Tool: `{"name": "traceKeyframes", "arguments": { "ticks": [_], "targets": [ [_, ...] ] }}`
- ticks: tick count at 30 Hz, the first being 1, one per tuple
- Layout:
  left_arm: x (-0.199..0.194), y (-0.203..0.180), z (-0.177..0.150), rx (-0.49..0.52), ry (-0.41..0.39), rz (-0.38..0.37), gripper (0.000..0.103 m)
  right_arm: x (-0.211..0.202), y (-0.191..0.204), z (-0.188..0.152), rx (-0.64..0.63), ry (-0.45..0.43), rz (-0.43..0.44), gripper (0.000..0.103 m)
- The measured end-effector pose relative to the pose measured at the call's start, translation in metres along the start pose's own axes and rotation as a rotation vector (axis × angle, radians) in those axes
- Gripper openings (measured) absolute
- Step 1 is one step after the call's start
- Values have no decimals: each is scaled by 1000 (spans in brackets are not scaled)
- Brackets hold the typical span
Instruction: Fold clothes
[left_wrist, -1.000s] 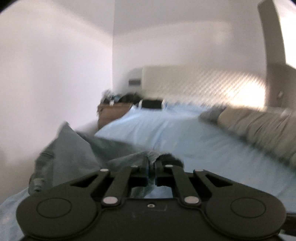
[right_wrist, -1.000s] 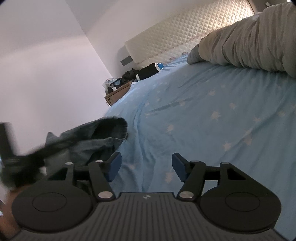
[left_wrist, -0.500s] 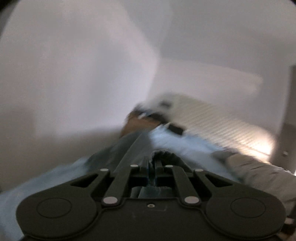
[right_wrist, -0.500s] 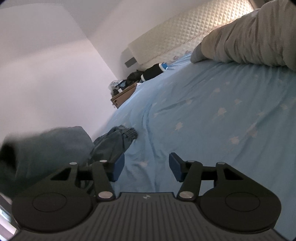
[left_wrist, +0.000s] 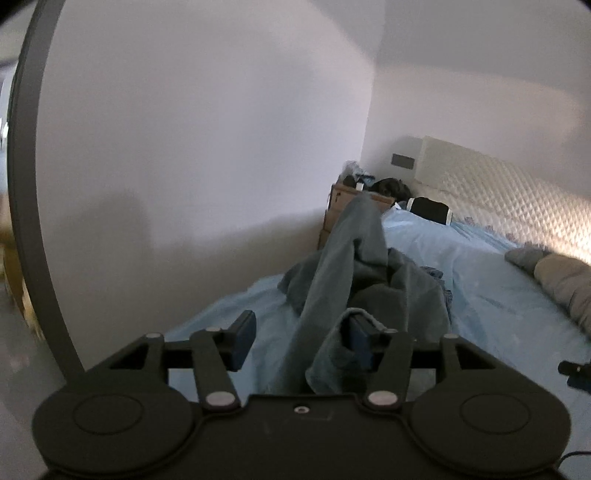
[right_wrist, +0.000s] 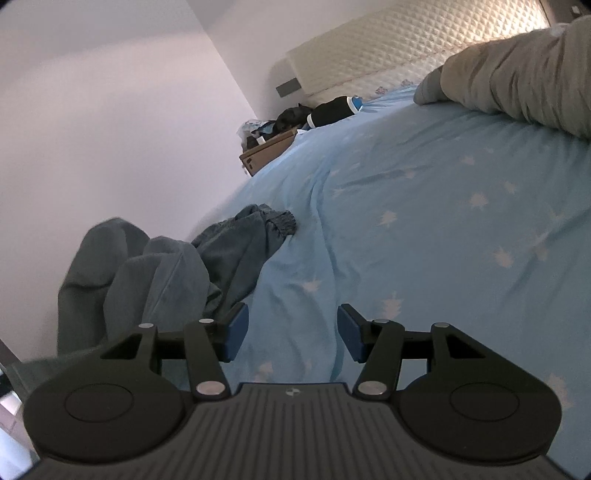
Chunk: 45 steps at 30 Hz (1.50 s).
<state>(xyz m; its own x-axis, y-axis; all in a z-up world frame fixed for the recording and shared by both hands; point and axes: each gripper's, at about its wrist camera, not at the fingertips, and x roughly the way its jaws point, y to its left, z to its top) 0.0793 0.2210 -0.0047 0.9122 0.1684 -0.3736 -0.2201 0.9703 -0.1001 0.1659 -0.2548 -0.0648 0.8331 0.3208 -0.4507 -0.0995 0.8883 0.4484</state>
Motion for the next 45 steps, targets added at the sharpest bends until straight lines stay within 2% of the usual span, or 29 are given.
{"name": "traceKeyframes", "arguments": {
  "ticks": [3, 7, 11, 14, 17, 20, 22, 27, 30, 38, 39, 42, 45],
  "targets": [
    [-3, -24, 14, 62, -74, -21, 54, 0, 3, 2, -24, -4, -27, 57],
    [13, -91, 43, 144, -147, -123, 57, -1, 5, 5, -39, -25, -35, 58],
    [73, -157, 60, 198, -107, -231, 57, 8, 4, 6, -49, -15, -39, 58],
    [146, -203, 59, 204, 12, -281, 56, 14, 0, 7, -48, -13, -48, 58],
    [208, -243, 48, 223, 101, -292, 50, 18, -5, 7, -50, -11, -66, 58],
    [259, -276, 36, 262, 137, -264, 48, 20, -12, 7, -56, -9, -95, 58],
    [289, -294, 27, 313, 138, -210, 48, 22, -18, 8, -49, -2, -102, 58],
    [343, -311, 9, 378, 169, -91, 48, 27, -23, 7, -30, 9, -93, 58],
    [364, -312, 3, 409, 171, -29, 48, 30, -26, 5, -21, 17, -94, 58],
    [381, -316, -10, 504, 173, 38, 48, 31, -30, 3, -4, 30, -93, 58],
    [383, -317, -12, 519, 174, 47, 43, 31, -30, 3, 0, 31, -91, 58],
    [388, -319, -17, 564, 188, 56, 20, 30, -30, 2, -3, 31, -93, 58],
    [380, -316, -15, 562, 181, 34, 8, 32, -30, 0, -11, 29, -99, 58]
  ]
}}
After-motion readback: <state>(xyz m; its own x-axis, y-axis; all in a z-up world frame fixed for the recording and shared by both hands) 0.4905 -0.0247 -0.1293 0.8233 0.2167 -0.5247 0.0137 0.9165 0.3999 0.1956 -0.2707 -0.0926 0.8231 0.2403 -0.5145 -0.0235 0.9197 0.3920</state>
